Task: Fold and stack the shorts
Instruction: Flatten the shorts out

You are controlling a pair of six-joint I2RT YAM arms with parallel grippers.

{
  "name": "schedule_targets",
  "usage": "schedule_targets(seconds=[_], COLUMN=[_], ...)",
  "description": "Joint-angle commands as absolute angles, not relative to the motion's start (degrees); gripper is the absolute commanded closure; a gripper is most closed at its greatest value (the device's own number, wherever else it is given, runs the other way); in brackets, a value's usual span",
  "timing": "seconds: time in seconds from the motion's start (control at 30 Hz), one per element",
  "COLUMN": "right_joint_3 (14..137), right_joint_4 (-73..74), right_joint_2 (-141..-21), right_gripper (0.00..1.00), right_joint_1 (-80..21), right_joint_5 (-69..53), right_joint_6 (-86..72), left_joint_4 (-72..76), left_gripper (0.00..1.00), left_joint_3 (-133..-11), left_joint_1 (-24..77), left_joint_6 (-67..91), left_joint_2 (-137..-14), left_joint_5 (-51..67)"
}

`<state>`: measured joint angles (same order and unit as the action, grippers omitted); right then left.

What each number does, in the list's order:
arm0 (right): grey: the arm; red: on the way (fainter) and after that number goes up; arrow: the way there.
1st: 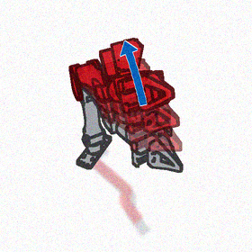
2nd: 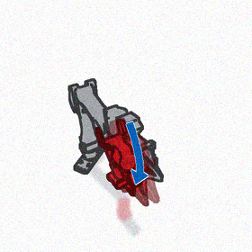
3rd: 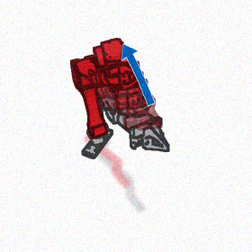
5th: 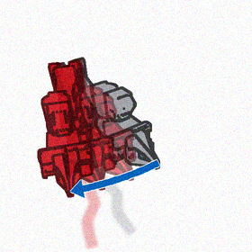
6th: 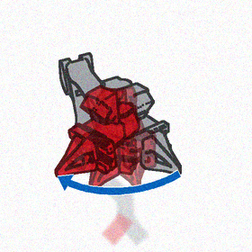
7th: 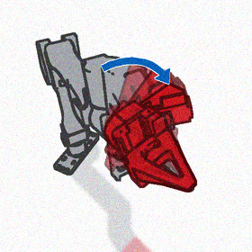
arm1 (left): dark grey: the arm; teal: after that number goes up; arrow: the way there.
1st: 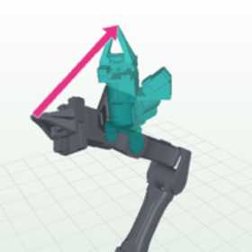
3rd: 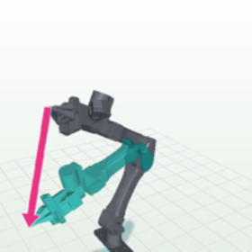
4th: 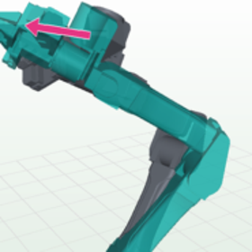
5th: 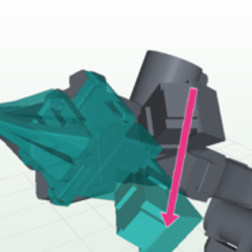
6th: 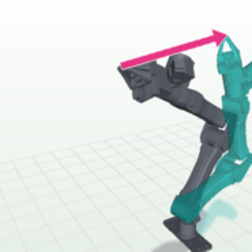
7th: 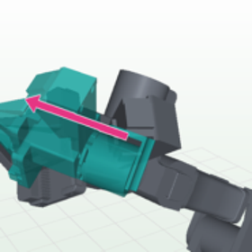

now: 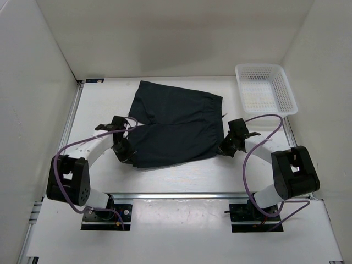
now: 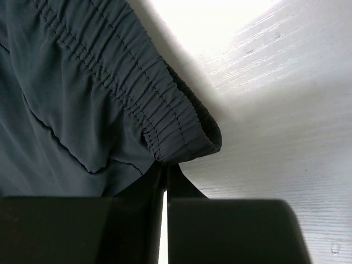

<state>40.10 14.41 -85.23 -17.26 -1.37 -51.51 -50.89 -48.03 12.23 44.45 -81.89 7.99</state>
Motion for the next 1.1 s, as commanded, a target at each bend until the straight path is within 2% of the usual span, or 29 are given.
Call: schedule_targets(seconds=[0.0,0.23,0.3,0.33,0.43,0.57,0.63,0.83,0.87,0.97,1.0,1.07], right_joint_3=[40.61,38.41,38.41,38.41,38.41,38.41,38.41,38.94,38.94,38.94,38.94,38.94], right_joint_4=[14.94,16.70,16.70,16.70,17.23,17.75,17.75,18.28,18.28,18.28,18.28,18.28], right_joint_2=[-84.21,-81.04,-80.51,-80.51,-80.51,-80.51,-80.51,-79.98,-79.98,-79.98,-79.98,-79.98], right_gripper=[1.00,1.00,1.00,1.00,1.00,1.00,1.00,1.00,1.00,1.00,1.00,1.00], right_joint_1=[-17.14,-17.14,-17.14,-17.14,-17.14,-17.14,-17.14,-17.14,-17.14,-17.14,-17.14,-17.14], right_joint_5=[1.32,3.95,3.96,3.96,3.96,3.96,3.96,4.48,4.48,4.48,4.48,4.48], right_joint_6=[-50.71,-50.71,-50.71,-50.71,-50.19,-49.66,-49.66,-49.13,-49.13,-49.13,-49.13,-49.13], left_joint_4=[-55.18,-58.10,-58.10,-58.10,-58.10,-57.39,-56.78,-56.07,-55.20,-54.58,-54.58,-54.06], left_gripper=[0.90,0.90,0.79,0.63,0.59,0.59,0.89,0.89,0.81,0.41,0.31,0.30], left_joint_3=[-55.60,-66.87,-68.28,-68.81,-69.35,-68.74,-68.73,-66.88,-66.19,-67.05,-68.10,-68.81], left_joint_1=[12.48,12.48,12.48,12.48,12.48,11.95,11.95,12.48,12.48,13.10,13.70,14.24], left_joint_6=[43.78,40.97,40.35,40.34,39.81,39.81,39.81,39.12,38.59,36.13,35.60,35.60], left_joint_2=[-79.53,-87.53,-88.68,-88.68,-89.30,-90.53,-91.05,-90.35,-90.35,-93.50,-94.73,-97.89], left_joint_5=[3.61,2.02,3.42,3.43,3.43,4.48,4.48,1.32,2.28,3.87,3.95,2.82])
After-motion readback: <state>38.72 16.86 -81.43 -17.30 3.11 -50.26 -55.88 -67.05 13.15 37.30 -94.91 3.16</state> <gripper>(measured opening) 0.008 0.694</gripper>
